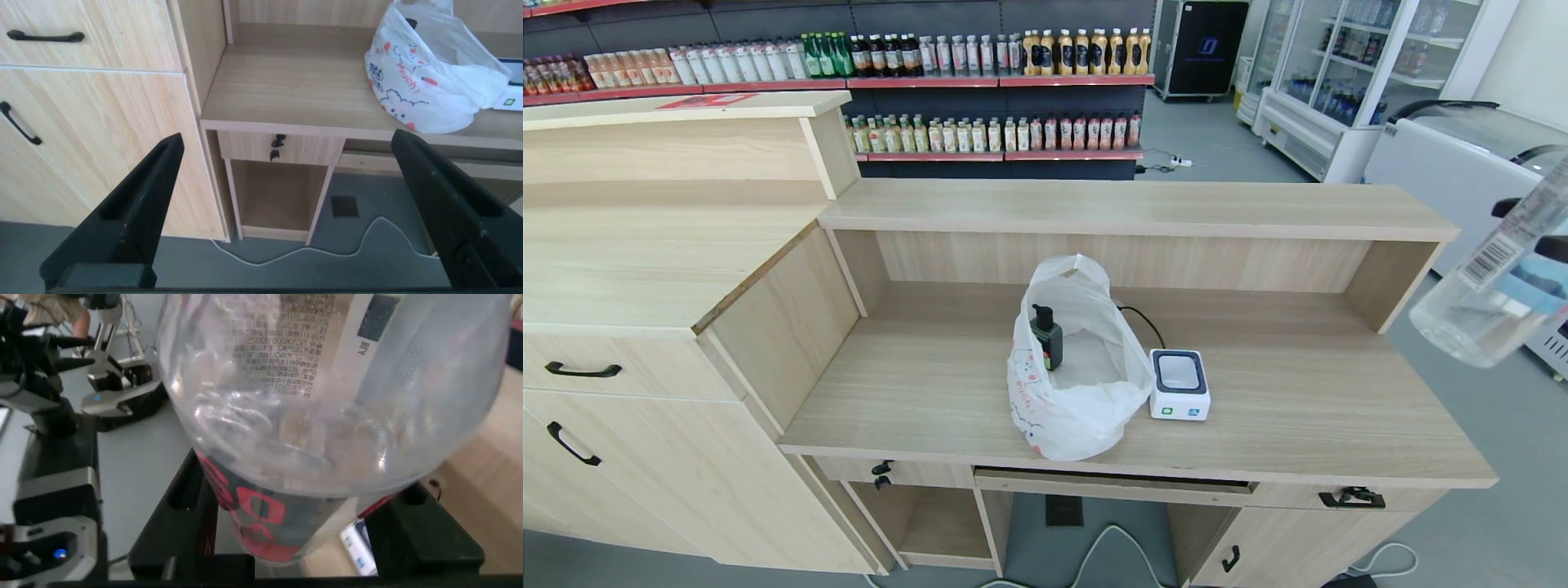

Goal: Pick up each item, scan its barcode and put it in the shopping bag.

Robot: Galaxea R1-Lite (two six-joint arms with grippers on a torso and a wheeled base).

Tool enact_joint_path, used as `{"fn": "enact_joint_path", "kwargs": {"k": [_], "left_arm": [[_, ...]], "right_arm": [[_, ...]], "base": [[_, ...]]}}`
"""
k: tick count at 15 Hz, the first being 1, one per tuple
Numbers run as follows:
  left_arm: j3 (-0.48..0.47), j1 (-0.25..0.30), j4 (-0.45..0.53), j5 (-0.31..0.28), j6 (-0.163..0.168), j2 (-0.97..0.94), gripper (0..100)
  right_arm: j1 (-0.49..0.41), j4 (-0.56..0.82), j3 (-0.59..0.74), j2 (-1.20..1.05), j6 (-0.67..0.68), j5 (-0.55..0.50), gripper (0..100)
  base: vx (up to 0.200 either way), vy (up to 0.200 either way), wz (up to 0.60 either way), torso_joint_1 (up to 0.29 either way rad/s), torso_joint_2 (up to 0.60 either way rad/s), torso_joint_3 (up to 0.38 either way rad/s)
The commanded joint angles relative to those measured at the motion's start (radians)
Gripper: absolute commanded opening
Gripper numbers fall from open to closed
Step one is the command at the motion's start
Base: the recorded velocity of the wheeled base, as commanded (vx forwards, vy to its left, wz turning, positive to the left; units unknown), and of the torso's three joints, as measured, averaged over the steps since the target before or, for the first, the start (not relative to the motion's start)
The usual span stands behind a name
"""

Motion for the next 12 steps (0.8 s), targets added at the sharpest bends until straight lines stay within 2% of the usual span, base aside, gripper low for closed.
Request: {"fn": "enact_joint_path", "kwargs": {"k": [1,2,5,6,7,12], "left_arm": [[0.000,0.000,0.000,0.000,0.000,0.000,100],[0.000,0.000,0.000,0.000,0.000,0.000,100],[0.000,0.000,0.000,0.000,0.000,0.000,100],[0.000,0.000,0.000,0.000,0.000,0.000,100],[0.000,0.000,0.000,0.000,0.000,0.000,100],[0.000,0.000,0.000,0.000,0.000,0.000,100]], "right_arm": [[-0.137,0.132,-0.006,-0.008,-0.013,-0.041,0],[-0.161,0.171,-0.003,-0.011,0.049,-0.073,0],[-0.187,0.172,-0.034,-0.001,0.342,-0.198,0],[-0.187,0.171,-0.060,0.013,0.510,-0.297,0],[-0.187,0.162,-0.075,0.027,0.591,-0.363,0],[-0.181,0.047,-0.117,0.119,0.740,-0.656,0]], "base": [[0.000,0.000,0.00,0.000,0.00,0.000],[0.000,0.000,0.00,0.000,0.00,0.000],[0.000,0.000,0.00,0.000,0.00,0.000],[0.000,0.000,0.00,0.000,0.00,0.000],[0.000,0.000,0.00,0.000,0.00,0.000],[0.000,0.000,0.00,0.000,0.00,0.000]]}}
